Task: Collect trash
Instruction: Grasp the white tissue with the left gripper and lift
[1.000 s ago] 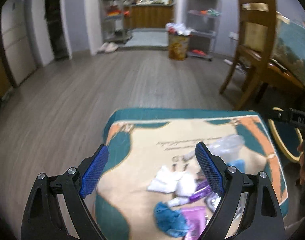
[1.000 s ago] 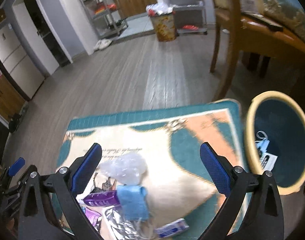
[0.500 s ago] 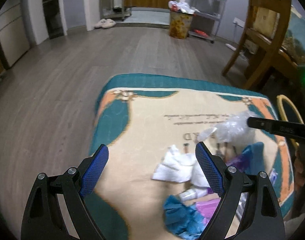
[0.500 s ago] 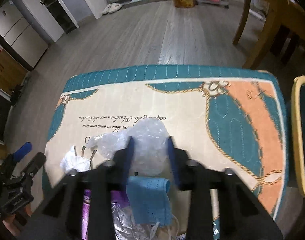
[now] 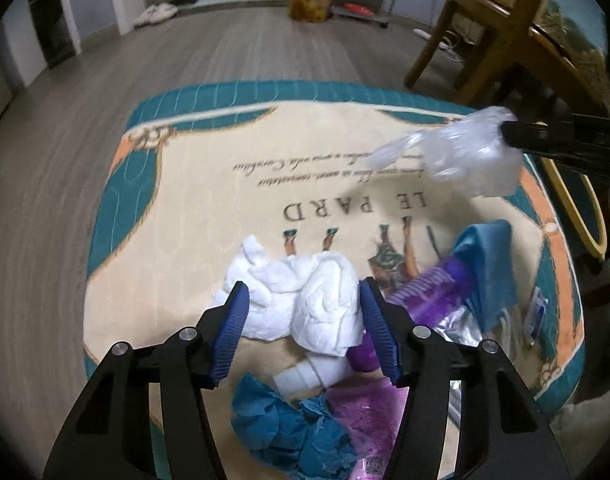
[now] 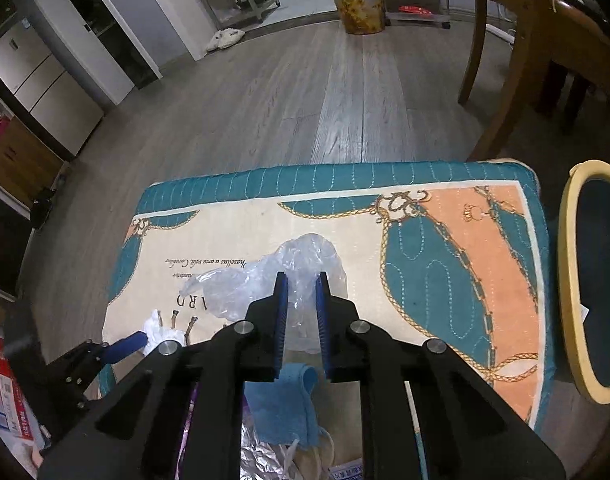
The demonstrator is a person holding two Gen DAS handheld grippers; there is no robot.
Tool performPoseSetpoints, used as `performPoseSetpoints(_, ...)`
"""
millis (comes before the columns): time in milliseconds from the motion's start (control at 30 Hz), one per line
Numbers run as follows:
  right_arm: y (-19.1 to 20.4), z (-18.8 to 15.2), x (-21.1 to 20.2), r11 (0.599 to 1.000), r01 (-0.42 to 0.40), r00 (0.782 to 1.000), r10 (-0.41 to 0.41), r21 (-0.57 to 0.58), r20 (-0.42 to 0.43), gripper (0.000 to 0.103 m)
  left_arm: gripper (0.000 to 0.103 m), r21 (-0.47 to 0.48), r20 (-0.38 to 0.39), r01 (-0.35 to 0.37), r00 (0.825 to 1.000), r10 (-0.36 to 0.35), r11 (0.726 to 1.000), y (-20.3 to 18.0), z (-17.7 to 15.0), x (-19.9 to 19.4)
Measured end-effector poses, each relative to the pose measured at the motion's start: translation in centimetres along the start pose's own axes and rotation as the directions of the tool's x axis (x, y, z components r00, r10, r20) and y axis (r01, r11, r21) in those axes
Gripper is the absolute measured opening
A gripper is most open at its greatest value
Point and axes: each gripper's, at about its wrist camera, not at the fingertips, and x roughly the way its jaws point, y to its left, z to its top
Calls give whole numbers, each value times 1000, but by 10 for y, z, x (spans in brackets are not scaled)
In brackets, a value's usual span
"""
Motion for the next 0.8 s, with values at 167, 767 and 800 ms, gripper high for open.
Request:
performPoseSetpoints(167,-5,2,-10,1000,1,1000,-2,1,23,13,49,-32,-17,2,1000,-3,999,6,-1,3)
performPoseSetpoints(767,-14,-1,-44,999,28,997,-27,-24,69,13,16,16,116,2,993,-4,1000,0,9,-33)
performPoseSetpoints(800,-15,0,-47,999,27,997,-26,-21,75,13,16,20,140,1,990,-4,1000,-2,12,-40)
